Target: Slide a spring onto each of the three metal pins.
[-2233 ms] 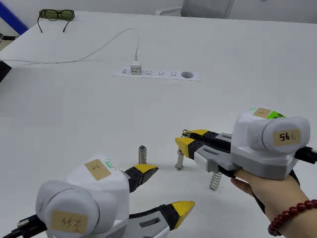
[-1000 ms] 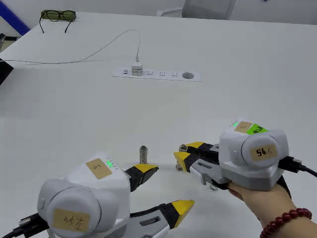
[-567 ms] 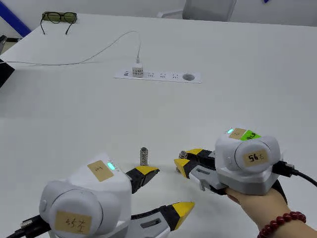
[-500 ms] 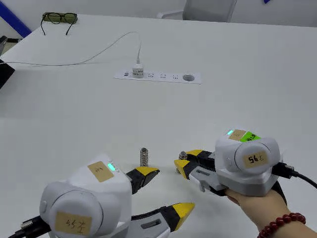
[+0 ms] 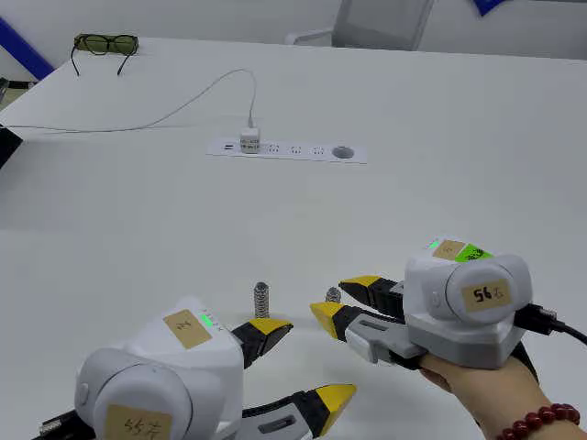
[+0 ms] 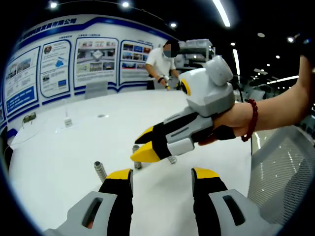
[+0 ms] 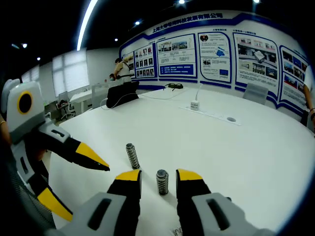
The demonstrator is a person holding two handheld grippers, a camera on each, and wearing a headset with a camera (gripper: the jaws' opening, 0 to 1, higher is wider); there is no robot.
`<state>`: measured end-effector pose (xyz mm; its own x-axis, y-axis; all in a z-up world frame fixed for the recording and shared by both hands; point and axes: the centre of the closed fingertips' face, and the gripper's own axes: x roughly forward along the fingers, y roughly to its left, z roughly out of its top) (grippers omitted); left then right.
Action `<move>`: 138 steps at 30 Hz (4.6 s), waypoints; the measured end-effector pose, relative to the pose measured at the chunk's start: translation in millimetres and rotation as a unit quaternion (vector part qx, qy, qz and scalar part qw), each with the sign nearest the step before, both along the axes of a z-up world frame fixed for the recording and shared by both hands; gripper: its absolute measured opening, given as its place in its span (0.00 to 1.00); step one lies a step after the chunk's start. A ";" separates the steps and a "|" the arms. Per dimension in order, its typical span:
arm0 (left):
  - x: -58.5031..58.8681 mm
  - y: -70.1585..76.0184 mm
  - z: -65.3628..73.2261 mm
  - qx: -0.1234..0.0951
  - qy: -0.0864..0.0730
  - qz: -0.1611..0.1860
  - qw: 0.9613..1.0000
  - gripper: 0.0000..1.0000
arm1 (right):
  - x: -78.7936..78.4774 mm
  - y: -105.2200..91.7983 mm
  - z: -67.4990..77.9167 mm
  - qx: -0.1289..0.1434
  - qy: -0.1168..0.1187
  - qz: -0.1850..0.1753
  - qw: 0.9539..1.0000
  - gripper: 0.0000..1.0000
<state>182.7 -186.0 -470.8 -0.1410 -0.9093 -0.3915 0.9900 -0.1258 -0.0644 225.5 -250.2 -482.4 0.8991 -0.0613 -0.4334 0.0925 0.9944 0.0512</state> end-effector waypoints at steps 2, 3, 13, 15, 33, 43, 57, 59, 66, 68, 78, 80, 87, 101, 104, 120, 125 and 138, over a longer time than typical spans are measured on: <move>-1.3 -1.7 0.8 0.000 -0.004 -0.003 1.000 0.49 | -2.6 0.7 5.2 0.014 -0.004 -0.005 1.000 0.31; -1.9 -2.4 1.2 0.000 -0.006 -0.005 1.000 0.49 | -3.7 0.7 7.2 0.017 -0.006 -0.006 1.000 0.34; -8.4 -10.8 3.8 0.004 -0.024 -0.012 1.000 0.48 | -23.3 -3.6 28.7 0.034 -0.019 -0.029 0.999 0.44; -10.1 -13.4 4.1 0.005 -0.023 -0.012 1.000 0.48 | -27.6 -5.3 32.6 0.032 -0.022 -0.033 0.999 0.45; -23.8 -40.6 -9.8 0.019 -0.027 -0.016 0.999 0.47 | -63.2 -18.8 48.2 0.036 -0.032 -0.066 0.997 0.48; -25.7 -58.1 -22.1 0.026 -0.019 -0.010 0.999 0.40 | -78.1 -24.3 49.7 0.032 -0.034 -0.075 0.996 0.48; -37.8 -79.0 -41.1 0.038 0.001 -0.012 0.999 0.32 | -99.2 -33.0 50.1 0.027 -0.031 -0.093 0.995 0.47; -38.2 -80.1 -43.8 0.042 0.000 -0.012 0.999 0.31 | -101.3 -34.0 50.3 0.029 -0.032 -0.096 0.994 0.47; -37.5 -84.6 -53.2 0.054 -0.007 -0.011 0.998 0.27 | -106.2 -36.0 49.0 0.033 -0.032 -0.105 0.993 0.47; -38.1 -85.5 -54.1 0.056 -0.007 -0.012 0.998 0.25 | -107.4 -36.1 48.2 0.033 -0.030 -0.106 0.993 0.47; -37.7 -89.7 -64.4 0.073 -0.018 -0.015 0.997 0.21 | -110.0 -36.5 44.1 0.035 -0.025 -0.105 0.993 0.47; -37.6 -89.7 -65.6 0.076 -0.019 -0.015 0.997 0.20 | -110.6 -37.1 42.8 0.030 -0.021 -0.104 0.994 0.47; -37.7 -88.5 -69.1 0.083 -0.024 -0.015 0.996 0.15 | -109.0 -35.8 40.9 0.032 -0.018 -0.096 0.995 0.48; -41.1 -84.5 -67.5 0.083 -0.036 -0.039 0.995 0.11 | -111.8 -38.2 40.6 0.038 -0.017 -0.100 0.994 0.48; -43.9 -82.7 -61.7 0.075 -0.037 -0.047 0.995 0.11 | -112.7 -38.8 40.9 0.042 -0.017 -0.103 0.994 0.49; -44.5 -72.8 -14.5 0.012 0.001 -0.048 0.999 0.11 | -108.0 -37.2 49.8 0.100 -0.040 -0.113 0.988 0.49; -44.7 -70.4 2.0 -0.015 0.028 -0.048 0.998 0.11 | -106.4 -35.9 51.5 0.134 -0.051 -0.118 0.983 0.47; -50.8 -70.8 32.9 -0.076 0.094 -0.055 0.991 0.11 | -100.1 -28.9 58.7 0.235 -0.086 -0.131 0.959 0.36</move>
